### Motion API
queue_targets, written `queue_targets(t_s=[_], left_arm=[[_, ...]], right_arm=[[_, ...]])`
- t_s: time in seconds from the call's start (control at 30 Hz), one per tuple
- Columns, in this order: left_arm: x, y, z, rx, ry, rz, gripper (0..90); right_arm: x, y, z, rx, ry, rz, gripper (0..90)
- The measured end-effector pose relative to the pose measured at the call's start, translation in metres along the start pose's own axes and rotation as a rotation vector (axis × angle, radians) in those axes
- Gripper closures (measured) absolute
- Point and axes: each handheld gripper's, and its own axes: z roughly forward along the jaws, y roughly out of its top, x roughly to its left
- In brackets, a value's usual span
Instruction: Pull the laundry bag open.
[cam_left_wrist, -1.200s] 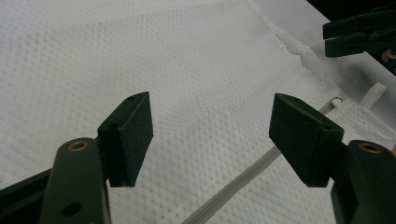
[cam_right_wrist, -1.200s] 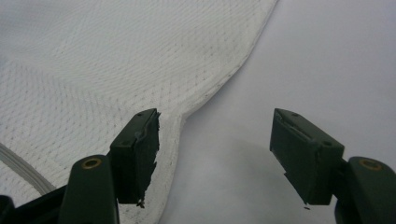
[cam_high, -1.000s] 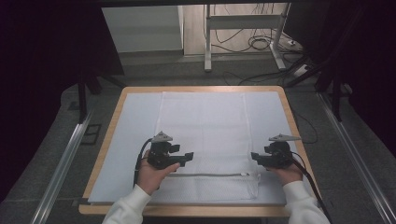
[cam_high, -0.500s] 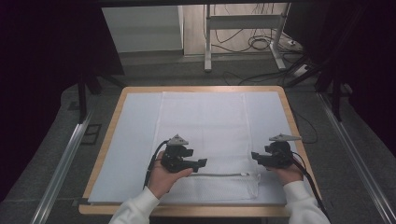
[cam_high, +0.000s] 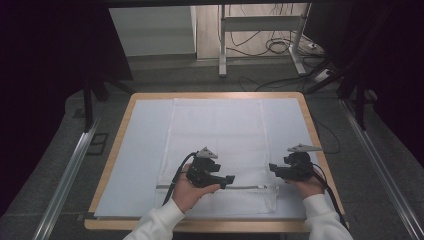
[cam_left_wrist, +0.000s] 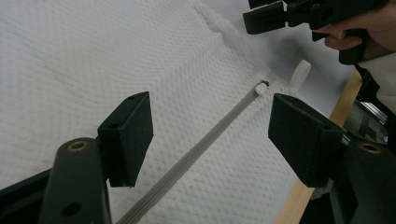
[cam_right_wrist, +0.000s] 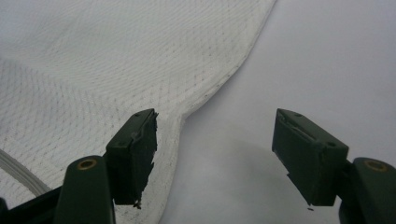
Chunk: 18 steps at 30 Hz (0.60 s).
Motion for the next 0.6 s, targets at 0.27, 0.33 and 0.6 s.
queue_targets(t_s=[0.27,0.33,0.6], left_arm=[[-0.007,0.003,0.012,0.006,-0.033,-0.009,30.7],[-0.011,0.004,0.016,0.012,-0.042,-0.002,30.7],[-0.017,0.004,0.026,0.03,-0.045,0.003,31.0]], right_arm=[[0.001,0.0,0.0,-0.001,-0.005,-0.002,30.1],[0.001,0.0,0.001,-0.001,-0.003,-0.001,30.1],[0.001,0.0,0.001,-0.002,0.003,0.005,29.8]])
